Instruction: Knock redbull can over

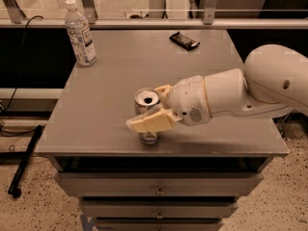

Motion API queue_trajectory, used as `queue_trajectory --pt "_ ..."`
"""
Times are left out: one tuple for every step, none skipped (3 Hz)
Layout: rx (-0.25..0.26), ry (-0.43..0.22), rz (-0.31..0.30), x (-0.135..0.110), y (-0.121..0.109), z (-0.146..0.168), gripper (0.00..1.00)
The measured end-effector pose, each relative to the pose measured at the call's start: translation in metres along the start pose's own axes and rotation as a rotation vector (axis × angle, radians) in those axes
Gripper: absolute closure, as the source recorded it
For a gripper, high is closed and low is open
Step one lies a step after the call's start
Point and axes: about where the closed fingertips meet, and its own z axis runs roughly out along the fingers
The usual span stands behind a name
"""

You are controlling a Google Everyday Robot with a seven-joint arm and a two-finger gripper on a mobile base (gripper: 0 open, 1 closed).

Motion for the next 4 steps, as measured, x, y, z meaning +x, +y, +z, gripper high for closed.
queue_trajectory --pt "0.059 0.026 -0.023 -0.006 -0.016 -0.026 0.84" --pt "0.121 0.127 -0.071 -0.010 -0.042 -0.059 1.00" --pt "0.147 0.264 -0.096 0.001 -0.069 -0.078 1.00" --pt "0.163 0.456 -0.117 0.023 -0.102 -0.086 1.00"
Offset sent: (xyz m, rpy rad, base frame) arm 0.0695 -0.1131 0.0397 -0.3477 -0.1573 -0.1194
